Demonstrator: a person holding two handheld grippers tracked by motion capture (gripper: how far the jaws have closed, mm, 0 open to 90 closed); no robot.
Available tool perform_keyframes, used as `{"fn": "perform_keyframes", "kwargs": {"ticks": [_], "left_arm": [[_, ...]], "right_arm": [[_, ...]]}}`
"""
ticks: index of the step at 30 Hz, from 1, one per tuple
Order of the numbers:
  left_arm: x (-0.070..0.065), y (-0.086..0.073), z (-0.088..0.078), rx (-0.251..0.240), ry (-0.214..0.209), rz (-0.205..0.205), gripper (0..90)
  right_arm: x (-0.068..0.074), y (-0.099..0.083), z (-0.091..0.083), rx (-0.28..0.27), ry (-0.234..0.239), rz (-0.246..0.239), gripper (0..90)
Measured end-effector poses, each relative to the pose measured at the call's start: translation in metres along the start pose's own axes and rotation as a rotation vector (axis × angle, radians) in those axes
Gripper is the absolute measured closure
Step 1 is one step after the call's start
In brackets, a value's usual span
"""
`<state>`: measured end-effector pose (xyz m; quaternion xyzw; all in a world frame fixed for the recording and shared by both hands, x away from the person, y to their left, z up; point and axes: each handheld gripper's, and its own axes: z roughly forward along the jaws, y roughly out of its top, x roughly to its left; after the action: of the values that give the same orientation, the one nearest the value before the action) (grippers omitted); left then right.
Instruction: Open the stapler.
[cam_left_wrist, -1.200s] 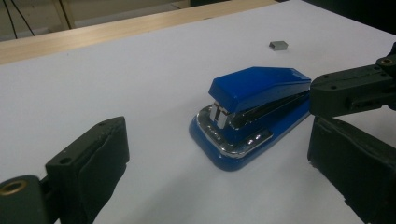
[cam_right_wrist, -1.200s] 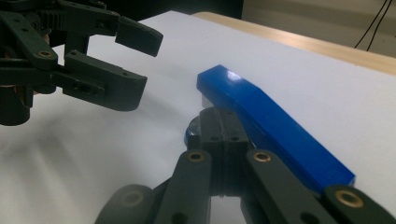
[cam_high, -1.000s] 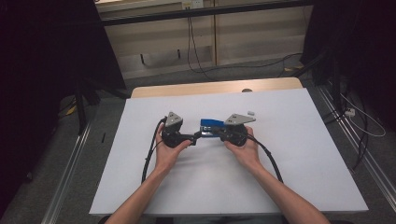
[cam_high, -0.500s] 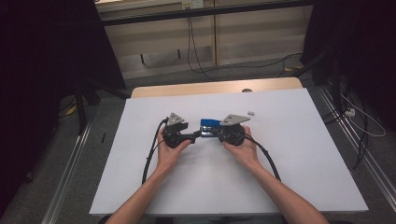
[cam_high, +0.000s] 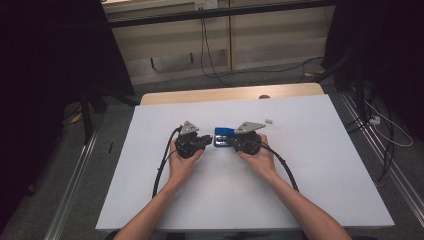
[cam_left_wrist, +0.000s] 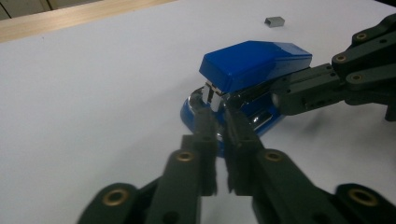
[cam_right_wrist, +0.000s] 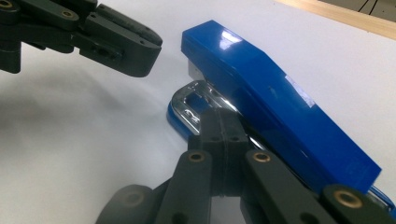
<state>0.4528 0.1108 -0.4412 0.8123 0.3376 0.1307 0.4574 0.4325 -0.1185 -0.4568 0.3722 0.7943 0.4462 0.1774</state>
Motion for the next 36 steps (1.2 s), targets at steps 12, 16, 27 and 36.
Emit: {"fn": "perform_keyframes", "kwargs": {"ticks": [12, 16, 27, 36], "left_arm": [[0.002, 0.004, 0.012, 0.033, 0.010, 0.024, 90.0], [0.004, 0.008, 0.016, 0.033, 0.019, 0.024, 90.0], [0.002, 0.008, 0.023, 0.039, 0.033, 0.033, 90.0], [0.001, 0.007, 0.024, 0.035, 0.043, 0.041, 90.0]], "right_arm": [[-0.001, 0.001, 0.005, 0.043, -0.012, 0.006, 90.0], [-0.001, 0.002, 0.006, 0.057, -0.016, -0.004, 90.0], [0.000, 0.002, 0.006, 0.058, -0.021, -0.008, 90.0], [0.000, 0.002, 0.006, 0.058, -0.023, -0.007, 90.0]]}}
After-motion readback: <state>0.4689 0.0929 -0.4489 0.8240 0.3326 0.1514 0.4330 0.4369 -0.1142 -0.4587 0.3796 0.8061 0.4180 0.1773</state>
